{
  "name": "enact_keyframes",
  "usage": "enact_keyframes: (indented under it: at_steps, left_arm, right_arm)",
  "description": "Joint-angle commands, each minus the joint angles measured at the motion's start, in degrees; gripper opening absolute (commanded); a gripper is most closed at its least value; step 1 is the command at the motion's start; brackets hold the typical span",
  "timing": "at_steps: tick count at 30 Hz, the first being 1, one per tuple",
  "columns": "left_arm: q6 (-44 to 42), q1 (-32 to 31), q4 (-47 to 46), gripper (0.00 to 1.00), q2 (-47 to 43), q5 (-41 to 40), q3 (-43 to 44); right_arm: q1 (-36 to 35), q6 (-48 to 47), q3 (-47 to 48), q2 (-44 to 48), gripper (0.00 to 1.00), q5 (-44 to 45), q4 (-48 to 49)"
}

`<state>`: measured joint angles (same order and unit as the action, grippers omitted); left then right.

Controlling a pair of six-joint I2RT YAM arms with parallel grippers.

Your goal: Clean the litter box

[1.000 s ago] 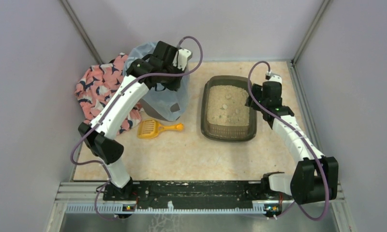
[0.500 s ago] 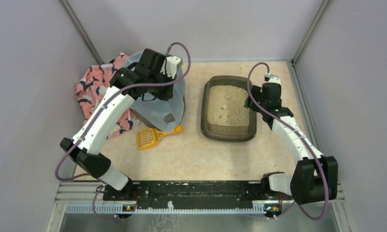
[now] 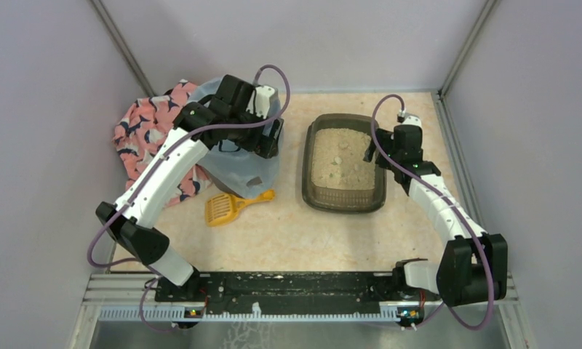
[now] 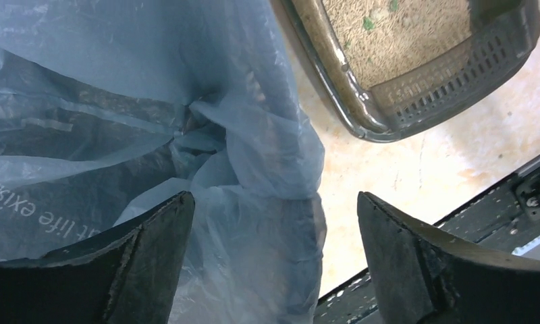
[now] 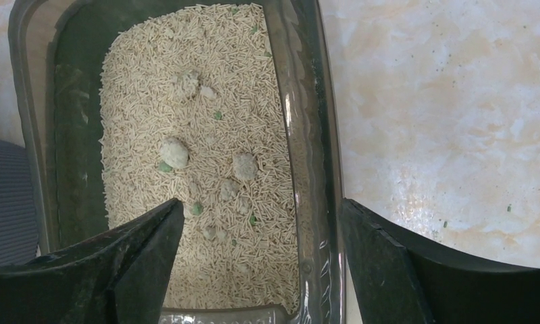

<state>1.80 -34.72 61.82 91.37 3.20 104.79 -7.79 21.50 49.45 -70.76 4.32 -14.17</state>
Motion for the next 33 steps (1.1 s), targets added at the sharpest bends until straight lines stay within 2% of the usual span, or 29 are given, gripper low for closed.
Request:
enact_keyframes:
  at_steps: [1,4,10,14,16,20,23,28,33]
  left_arm:
    - [0.8,0.0,-5.9,0.98,-1.1,2.1,0.8]
    - [-0.1,0.1,-13.7,0.98,-5.1,2.9,-1.4]
    - [2.0,0.1,-26.1,0.99,-18.1,-2.5,-8.7]
    - [6.2,0.0,-29.8,0.99,-27.9,-12.2,-18.7]
    - [8.9,0.0,-31.5,0.99,-33.4,-13.4,-25.0]
    - [13.1,0.0,-34.3,0.99,-43.6,-15.7,-37.3]
    - [16.9,0.1,-33.7,0.99,-48.8,-21.4,-43.2]
    - [21.4,0.0,-38.4,0.99,-58.8,-26.8,-52.2]
    - [21.7,0.1,-36.6,0.98,-60.2,-27.1,-53.1]
  right_arm:
    - [-0.5,-0.5,1.3,2.7,0.89,1.1,1.4]
    - [-0.5,-0.5,1.8,3.7,0.92,1.4,1.0]
    - [-0.5,-1.1,2.1,6.3,0.93,2.9,-0.5]
    - [-1.4,-2.6,3.0,8.1,0.93,3.5,-1.9]
    - [-5.5,-5.0,3.7,9.1,0.95,6.2,-2.5]
    - [-18.2,-10.2,4.2,11.1,0.96,11.7,-0.4]
    - [-24.5,-12.4,1.4,11.3,0.96,4.9,4.8]
    - [-26.8,-10.6,-4.0,6.4,0.96,-9.8,12.6]
    - [-31.5,-15.9,-3.5,-2.4,0.94,-13.2,12.2]
